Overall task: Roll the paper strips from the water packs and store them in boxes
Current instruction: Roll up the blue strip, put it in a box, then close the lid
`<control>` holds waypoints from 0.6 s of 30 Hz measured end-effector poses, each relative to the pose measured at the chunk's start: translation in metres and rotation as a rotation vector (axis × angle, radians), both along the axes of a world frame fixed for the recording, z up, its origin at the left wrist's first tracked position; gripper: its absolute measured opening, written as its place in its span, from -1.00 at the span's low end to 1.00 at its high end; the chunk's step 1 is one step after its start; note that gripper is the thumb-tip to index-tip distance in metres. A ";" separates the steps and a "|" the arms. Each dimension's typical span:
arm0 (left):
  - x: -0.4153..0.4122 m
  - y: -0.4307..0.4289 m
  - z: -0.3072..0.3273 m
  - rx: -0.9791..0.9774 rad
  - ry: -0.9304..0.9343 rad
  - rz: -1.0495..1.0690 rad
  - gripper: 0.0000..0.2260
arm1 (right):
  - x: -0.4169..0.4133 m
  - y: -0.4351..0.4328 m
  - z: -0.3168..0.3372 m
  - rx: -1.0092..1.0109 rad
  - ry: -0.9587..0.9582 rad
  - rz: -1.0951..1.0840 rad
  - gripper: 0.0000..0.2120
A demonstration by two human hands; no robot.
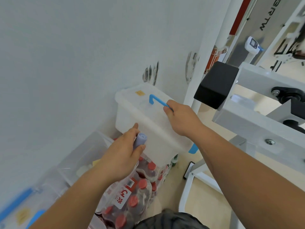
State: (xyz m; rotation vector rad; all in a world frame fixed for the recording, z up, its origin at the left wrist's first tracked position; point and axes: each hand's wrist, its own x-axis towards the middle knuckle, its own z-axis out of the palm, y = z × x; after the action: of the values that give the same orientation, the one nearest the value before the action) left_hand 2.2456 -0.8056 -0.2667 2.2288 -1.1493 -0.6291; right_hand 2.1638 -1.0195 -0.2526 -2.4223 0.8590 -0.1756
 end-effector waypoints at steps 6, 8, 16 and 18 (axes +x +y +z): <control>0.010 0.001 -0.001 0.030 0.023 -0.024 -0.89 | 0.002 0.012 -0.002 0.029 0.036 0.007 -0.54; 0.013 -0.002 -0.002 0.029 0.055 -0.025 -0.90 | 0.001 0.013 0.001 0.038 0.088 0.031 -0.37; 0.021 -0.006 -0.003 0.104 0.065 -0.054 -0.91 | -0.002 0.004 0.007 0.049 0.132 0.036 -0.22; 0.024 -0.003 0.003 0.126 -0.040 -0.052 -0.93 | -0.002 0.002 0.006 0.040 0.141 0.037 -0.21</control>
State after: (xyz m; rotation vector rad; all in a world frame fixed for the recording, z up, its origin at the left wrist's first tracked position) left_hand 2.2692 -0.8082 -0.2638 2.3336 -1.2214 -0.6984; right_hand 2.1615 -1.0173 -0.2468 -2.4342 0.8693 0.0264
